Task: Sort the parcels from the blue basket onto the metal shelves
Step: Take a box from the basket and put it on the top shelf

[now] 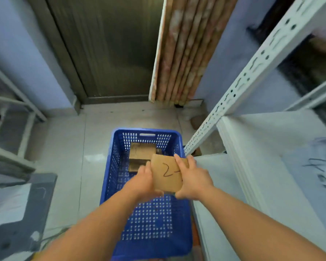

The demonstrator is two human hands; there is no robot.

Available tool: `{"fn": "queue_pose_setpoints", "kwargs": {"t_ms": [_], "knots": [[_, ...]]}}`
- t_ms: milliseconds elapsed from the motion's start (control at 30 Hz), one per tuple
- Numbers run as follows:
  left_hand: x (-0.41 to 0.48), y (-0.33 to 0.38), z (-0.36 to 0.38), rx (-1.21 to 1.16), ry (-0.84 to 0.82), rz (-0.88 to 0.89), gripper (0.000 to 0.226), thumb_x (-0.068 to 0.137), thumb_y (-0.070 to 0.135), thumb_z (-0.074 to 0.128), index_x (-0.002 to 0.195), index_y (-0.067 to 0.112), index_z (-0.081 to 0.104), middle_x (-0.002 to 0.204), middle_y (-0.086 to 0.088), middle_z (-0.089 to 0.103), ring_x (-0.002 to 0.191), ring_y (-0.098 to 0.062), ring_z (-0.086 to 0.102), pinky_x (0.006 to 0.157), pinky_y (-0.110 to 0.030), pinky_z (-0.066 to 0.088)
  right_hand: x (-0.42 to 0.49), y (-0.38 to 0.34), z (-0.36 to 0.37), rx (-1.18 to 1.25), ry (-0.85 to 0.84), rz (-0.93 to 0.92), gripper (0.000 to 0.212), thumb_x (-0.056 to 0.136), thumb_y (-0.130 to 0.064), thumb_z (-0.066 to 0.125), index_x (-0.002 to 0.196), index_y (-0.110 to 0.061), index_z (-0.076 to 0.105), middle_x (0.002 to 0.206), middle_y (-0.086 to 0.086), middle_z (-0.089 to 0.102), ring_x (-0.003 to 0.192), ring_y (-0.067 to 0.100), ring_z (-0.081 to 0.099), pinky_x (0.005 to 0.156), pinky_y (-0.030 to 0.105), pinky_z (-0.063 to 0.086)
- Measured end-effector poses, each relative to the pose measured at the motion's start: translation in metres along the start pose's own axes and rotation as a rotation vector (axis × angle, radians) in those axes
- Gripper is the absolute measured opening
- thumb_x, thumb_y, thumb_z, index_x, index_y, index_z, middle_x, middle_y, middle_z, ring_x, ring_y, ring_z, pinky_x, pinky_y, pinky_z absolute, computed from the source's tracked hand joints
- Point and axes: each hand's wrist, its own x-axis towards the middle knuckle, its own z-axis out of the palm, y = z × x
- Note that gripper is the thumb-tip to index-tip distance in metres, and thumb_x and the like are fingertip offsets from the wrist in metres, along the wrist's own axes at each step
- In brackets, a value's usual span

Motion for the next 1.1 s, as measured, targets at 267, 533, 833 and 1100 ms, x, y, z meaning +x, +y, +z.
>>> {"fn": "queue_pose_setpoints", "kwargs": {"t_ms": [267, 533, 833, 1100], "knots": [[-0.088, 0.067, -0.060, 0.578, 0.306, 0.334, 0.126, 0.067, 0.063, 0.068, 0.149, 0.020, -0.017, 0.158, -0.010, -0.015, 0.146, -0.031, 0.006, 0.114, -0.045, 0.025, -0.110, -0.001, -0.102, -0.111, 0.168, 0.022, 0.124, 0.063, -0.058, 0.074, 0.149, -0.035, -0.013, 0.153, 0.013, 0.007, 0.114, 0.037, 0.052, 0.093, 0.042, 0.041], [-0.163, 0.099, -0.102, 0.837, 0.338, 0.693, 0.120, 0.072, 0.067, 0.060, 0.149, 0.019, -0.019, 0.158, -0.004, -0.016, 0.146, -0.027, -0.011, 0.119, -0.047, 0.003, -0.207, -0.016, -0.126, -0.098, 0.353, 0.173, 0.123, 0.063, -0.062, 0.072, 0.148, -0.037, -0.012, 0.153, 0.014, 0.006, 0.109, 0.037, 0.056, 0.090, 0.041, 0.044], [-0.240, 0.161, -0.079, 0.918, 0.392, 0.986, 0.122, 0.065, 0.072, 0.060, 0.150, 0.021, -0.010, 0.147, -0.007, 0.016, 0.138, -0.028, 0.020, 0.114, -0.039, 0.020, -0.338, -0.012, -0.135, -0.121, 0.452, 0.382, 0.115, 0.063, -0.061, 0.071, 0.150, -0.034, 0.001, 0.151, 0.013, 0.013, 0.120, 0.033, 0.047, 0.098, 0.042, 0.039], [-0.338, 0.269, -0.015, 1.006, 0.384, 1.254, 0.119, 0.065, 0.067, 0.067, 0.149, 0.025, -0.006, 0.147, -0.005, 0.018, 0.133, -0.028, 0.028, 0.109, -0.042, 0.029, -0.494, 0.041, -0.122, -0.115, 0.523, 0.634, 0.109, 0.065, -0.068, 0.068, 0.149, -0.035, 0.006, 0.154, 0.011, 0.012, 0.132, 0.039, 0.034, 0.105, 0.048, 0.033]]}}
